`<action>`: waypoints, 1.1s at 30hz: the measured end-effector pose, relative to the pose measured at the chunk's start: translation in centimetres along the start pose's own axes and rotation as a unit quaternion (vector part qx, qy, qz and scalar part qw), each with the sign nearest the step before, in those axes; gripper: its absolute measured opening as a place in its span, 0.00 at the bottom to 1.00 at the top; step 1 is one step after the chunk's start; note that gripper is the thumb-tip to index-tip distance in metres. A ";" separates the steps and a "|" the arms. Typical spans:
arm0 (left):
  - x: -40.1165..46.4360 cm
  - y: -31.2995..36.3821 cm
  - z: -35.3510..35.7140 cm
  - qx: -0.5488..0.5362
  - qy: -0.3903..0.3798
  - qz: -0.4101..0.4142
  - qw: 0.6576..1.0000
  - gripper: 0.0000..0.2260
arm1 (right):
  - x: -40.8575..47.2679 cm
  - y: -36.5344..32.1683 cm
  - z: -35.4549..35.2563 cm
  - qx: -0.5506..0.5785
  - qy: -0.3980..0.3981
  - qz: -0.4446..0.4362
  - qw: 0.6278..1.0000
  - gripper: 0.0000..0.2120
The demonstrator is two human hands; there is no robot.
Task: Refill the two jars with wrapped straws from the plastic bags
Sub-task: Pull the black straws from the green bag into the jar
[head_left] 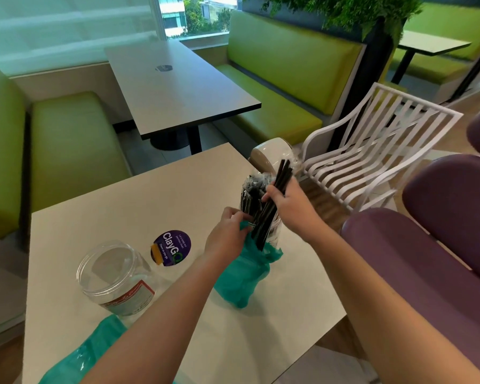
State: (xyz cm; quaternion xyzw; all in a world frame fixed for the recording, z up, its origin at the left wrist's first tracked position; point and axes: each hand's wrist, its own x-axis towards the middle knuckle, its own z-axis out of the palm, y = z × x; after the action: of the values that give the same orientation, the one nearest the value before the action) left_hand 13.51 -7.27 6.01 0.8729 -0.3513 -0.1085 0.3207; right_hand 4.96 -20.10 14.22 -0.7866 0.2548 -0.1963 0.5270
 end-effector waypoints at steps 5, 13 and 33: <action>0.5 -0.1 0.8 0.022 0.023 0.014 0.999 0.09 | 0.6 -2.5 -1.5 0.027 0.052 -0.052 0.997 0.05; 0.6 -0.4 1.2 -0.034 0.057 0.013 0.998 0.04 | 0.6 -2.4 -1.2 0.016 0.132 -0.088 0.987 0.10; 1.0 -0.1 1.1 0.009 0.054 0.027 0.998 0.06 | 0.0 3.0 2.5 -0.259 0.081 -0.049 0.961 0.26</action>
State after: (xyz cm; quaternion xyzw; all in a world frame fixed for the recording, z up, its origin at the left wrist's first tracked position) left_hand 13.81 -8.44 5.18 0.8704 -0.3581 -0.0491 0.3343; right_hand 5.82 -19.28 10.50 -0.8893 0.2996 -0.2125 0.2725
